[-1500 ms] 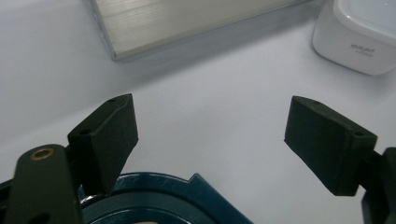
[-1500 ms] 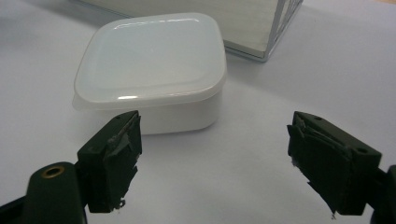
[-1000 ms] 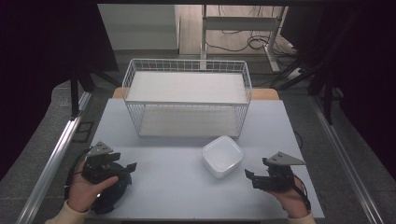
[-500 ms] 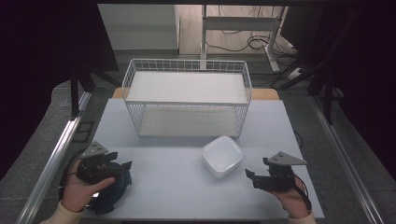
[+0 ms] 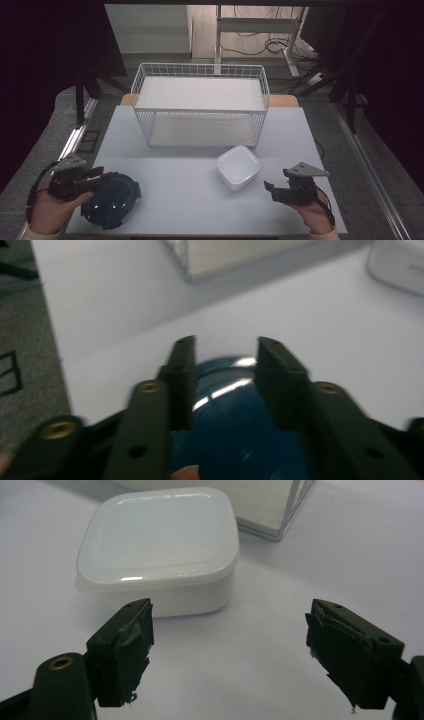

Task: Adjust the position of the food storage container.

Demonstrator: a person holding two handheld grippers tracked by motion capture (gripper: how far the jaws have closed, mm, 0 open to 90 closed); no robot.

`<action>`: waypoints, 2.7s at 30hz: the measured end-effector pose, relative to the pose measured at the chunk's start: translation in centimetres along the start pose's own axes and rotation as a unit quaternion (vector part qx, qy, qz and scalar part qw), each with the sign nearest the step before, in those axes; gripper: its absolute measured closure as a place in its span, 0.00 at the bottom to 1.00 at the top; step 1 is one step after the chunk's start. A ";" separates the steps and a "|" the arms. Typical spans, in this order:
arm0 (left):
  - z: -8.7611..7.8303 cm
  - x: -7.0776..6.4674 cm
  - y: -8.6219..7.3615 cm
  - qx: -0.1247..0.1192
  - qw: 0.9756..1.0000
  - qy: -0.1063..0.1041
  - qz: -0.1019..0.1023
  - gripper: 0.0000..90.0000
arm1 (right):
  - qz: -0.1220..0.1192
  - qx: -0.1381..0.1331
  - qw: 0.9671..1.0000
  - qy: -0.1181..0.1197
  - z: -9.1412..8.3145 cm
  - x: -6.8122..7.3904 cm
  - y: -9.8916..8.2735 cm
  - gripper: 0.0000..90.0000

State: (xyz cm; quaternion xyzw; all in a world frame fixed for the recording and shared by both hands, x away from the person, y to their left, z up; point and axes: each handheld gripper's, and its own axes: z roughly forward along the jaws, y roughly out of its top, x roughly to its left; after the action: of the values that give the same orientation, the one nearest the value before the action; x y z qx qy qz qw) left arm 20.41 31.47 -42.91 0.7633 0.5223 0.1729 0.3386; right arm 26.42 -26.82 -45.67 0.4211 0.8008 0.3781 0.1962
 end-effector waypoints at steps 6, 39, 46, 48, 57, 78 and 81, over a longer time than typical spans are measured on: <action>-0.8 2.7 -2.8 0.029 0.999 0.011 -0.034 0.97 | -0.003 0.011 1.000 -0.008 0.2 0.1 -0.1 0.21; 3.3 4.8 -8.3 0.096 0.989 -0.013 -0.109 1.00 | 0.005 -0.008 1.000 0.007 -0.2 0.3 0.3 0.21; 4.8 3.2 -6.9 0.093 0.991 -0.034 -0.091 1.00 | 0.009 -0.008 1.000 0.004 -0.3 0.1 0.3 0.21; 5.2 2.9 -6.5 0.094 0.991 -0.035 -0.085 1.00 | 0.009 -0.008 1.000 0.004 -0.3 0.0 0.2 0.21; 6.6 1.7 -5.2 0.091 0.991 -0.059 -0.074 1.00 | 0.008 -0.008 1.000 0.003 -0.3 0.1 0.2 0.21; 8.8 -1.1 -3.2 0.103 0.989 -0.100 -0.039 1.00 | 0.034 -0.021 0.999 -0.007 -0.8 -0.5 0.3 0.21; 9.0 -1.5 -3.0 0.105 0.988 -0.111 -0.034 1.00 | 0.036 -0.020 0.999 -0.008 -0.7 -0.5 0.2 0.21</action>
State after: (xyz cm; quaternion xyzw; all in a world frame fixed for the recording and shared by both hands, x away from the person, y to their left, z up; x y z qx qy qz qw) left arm 23.31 27.72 -51.28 0.7910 0.5224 0.0195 0.3178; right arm 26.40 -27.45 -45.05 0.4483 0.7761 0.3973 0.1971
